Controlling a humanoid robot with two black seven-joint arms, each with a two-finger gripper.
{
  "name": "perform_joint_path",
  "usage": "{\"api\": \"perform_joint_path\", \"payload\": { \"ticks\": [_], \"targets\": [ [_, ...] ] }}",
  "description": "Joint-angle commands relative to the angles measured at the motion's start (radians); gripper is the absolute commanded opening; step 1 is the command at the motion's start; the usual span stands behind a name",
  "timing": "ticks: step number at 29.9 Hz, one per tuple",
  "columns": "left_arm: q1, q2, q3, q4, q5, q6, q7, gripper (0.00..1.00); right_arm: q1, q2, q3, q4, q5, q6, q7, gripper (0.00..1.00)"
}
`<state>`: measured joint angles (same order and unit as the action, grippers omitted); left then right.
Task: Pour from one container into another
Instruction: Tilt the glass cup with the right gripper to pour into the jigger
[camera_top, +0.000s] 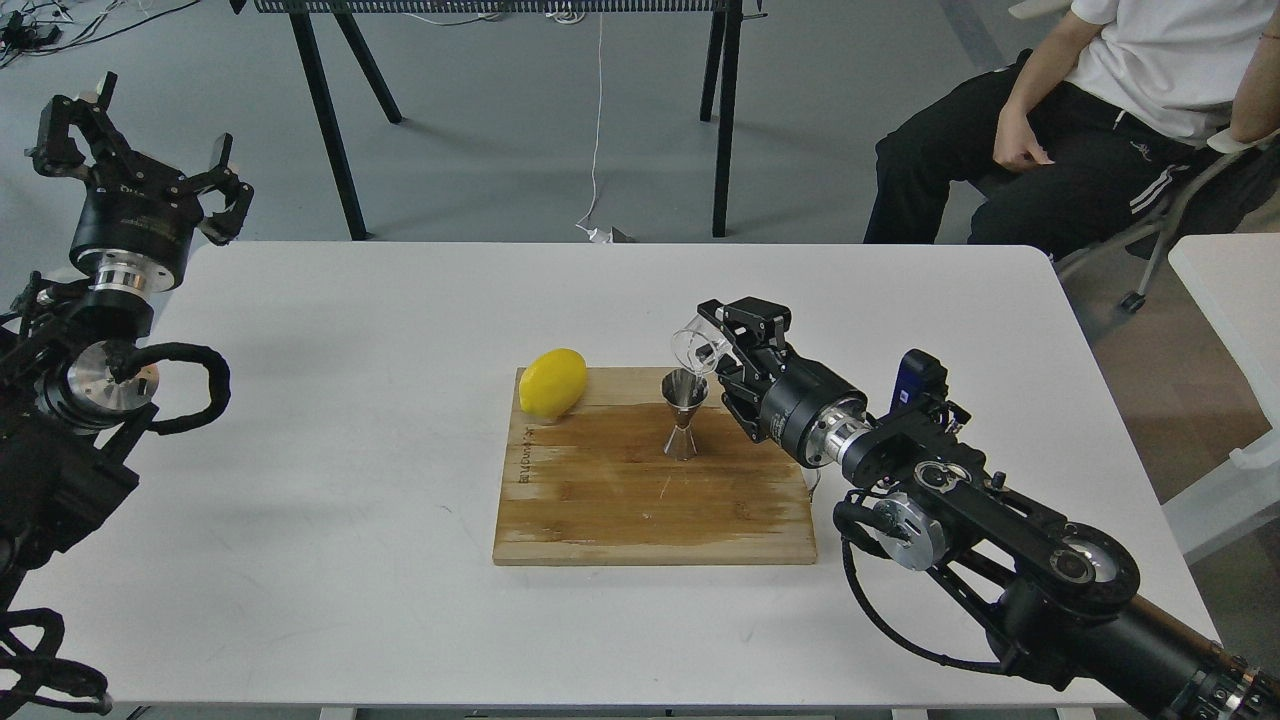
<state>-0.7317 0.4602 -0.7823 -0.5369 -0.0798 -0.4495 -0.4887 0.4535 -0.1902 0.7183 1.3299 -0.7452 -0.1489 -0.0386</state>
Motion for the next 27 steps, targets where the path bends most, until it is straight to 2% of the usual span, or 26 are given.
{"api": "perform_joint_path", "payload": {
  "ticks": [1, 12, 27],
  "targets": [
    [0.000, 0.000, 0.000, 0.002, 0.000, 0.000, 0.000, 1.00, 0.002, -0.005, -0.003, -0.001, -0.023, 0.000, 0.002, 0.28],
    [0.002, 0.000, 0.000, 0.001, 0.000, 0.000, 0.000, 1.00, 0.002, -0.005, -0.046, -0.011, -0.103, -0.024, 0.034, 0.28],
    [0.002, 0.000, -0.002, 0.011, 0.000, -0.001, 0.000, 1.00, 0.051, 0.006, -0.076, -0.057, -0.103, -0.037, 0.036, 0.28]
  ]
}}
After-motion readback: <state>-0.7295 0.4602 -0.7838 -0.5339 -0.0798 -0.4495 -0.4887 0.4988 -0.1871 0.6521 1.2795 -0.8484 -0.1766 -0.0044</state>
